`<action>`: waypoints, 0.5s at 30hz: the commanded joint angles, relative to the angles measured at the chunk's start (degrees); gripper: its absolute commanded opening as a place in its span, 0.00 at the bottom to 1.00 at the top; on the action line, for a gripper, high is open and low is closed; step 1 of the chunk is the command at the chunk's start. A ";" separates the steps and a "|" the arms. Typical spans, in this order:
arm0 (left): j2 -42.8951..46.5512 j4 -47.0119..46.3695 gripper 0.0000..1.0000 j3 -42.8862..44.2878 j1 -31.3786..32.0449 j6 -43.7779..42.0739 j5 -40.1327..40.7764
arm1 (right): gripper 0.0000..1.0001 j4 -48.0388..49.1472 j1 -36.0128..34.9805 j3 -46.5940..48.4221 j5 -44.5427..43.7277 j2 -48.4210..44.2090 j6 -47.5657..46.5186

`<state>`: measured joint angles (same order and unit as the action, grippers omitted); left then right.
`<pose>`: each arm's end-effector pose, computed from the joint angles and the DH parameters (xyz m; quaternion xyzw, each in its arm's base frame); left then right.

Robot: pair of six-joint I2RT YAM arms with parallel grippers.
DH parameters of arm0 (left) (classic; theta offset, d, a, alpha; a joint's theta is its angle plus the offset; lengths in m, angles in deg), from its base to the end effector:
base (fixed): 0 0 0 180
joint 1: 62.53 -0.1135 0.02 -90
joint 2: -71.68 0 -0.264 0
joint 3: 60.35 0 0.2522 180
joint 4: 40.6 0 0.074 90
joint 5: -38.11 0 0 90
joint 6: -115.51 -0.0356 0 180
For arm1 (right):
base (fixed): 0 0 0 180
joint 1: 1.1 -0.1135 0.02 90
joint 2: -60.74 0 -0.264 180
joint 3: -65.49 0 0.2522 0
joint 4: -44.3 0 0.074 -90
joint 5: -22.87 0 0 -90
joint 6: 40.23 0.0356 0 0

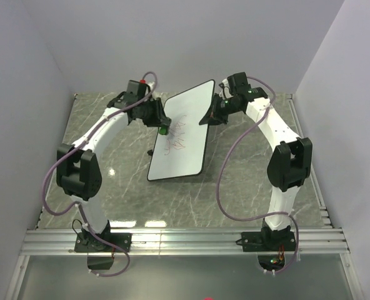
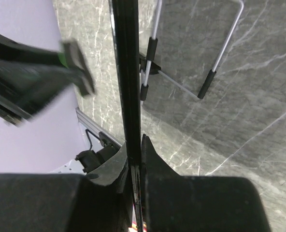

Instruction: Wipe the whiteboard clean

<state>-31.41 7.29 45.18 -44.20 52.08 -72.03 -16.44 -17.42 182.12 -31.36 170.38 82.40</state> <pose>0.3826 -0.1397 0.3048 0.0006 0.9135 -0.2921 0.2831 0.3971 0.1380 0.3099 0.0337 0.9089 0.3883 0.1485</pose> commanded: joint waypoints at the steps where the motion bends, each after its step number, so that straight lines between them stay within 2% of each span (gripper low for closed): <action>1: -1.24 1.55 0.00 3.33 2.06 -1.17 -3.41 | 0.00 -5.22 0.50 4.61 -13.53 3.47 -6.61; 4: -1.06 1.47 0.00 3.95 2.68 -1.17 -3.94 | 0.00 -6.28 0.67 6.55 -14.59 2.95 -5.82; 8: -0.63 1.99 0.00 4.65 3.03 -2.13 -5.87 | 0.00 -2.51 1.11 3.84 -12.83 -1.35 -4.50; 15: -1.85 1.90 0.00 5.52 6.01 -4.24 -11.94 | 0.00 -3.21 1.90 1.02 -12.92 -2.68 -4.32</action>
<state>-33.18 9.14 47.27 -40.46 50.13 -79.33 -19.26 -17.35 184.59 -32.19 170.86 82.44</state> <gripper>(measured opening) 0.348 0.080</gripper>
